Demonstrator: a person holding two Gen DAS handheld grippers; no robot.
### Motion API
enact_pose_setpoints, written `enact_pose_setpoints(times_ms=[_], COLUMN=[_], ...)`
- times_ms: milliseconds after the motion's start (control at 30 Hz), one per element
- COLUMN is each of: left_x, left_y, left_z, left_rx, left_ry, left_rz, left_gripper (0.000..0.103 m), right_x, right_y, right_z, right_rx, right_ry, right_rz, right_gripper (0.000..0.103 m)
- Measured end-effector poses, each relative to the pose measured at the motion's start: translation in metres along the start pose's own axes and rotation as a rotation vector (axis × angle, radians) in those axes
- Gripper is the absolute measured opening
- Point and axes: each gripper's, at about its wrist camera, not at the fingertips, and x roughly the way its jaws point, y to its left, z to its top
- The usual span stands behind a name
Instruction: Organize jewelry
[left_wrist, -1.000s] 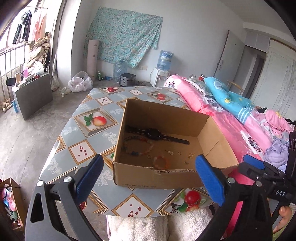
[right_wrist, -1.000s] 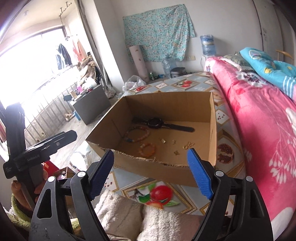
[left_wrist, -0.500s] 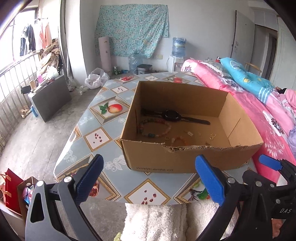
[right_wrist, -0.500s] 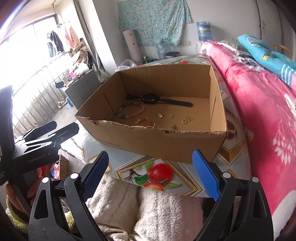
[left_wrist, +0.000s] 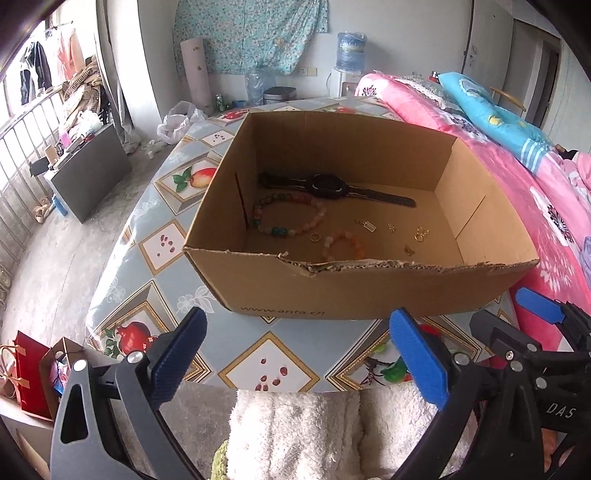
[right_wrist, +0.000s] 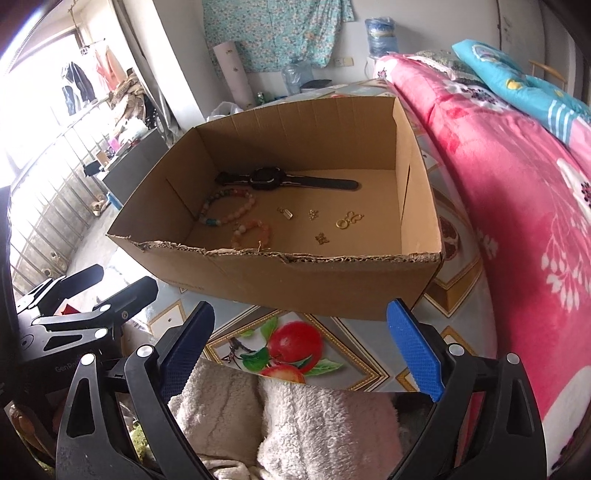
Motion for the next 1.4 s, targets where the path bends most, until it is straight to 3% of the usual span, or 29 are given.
enact_pose_setpoints(times_ms=[367, 1400], left_x=[0.01, 0.027], left_y=[-0.007, -0.006], left_z=[0.007, 0.008], left_rx=[0.028, 0.035], left_ry=[0.031, 0.098], left_rz=[-0.01, -0.007], left_gripper=[0.097, 0.097], right_x=[0.005, 0.017], right_y=[-0.006, -0.011], right_z=[0.002, 0.0], right_rx=[0.042, 0.076], right_ry=[0.017, 0.075], right_rz=[-0.057, -0.084], right_gripper=[0.09, 0.09])
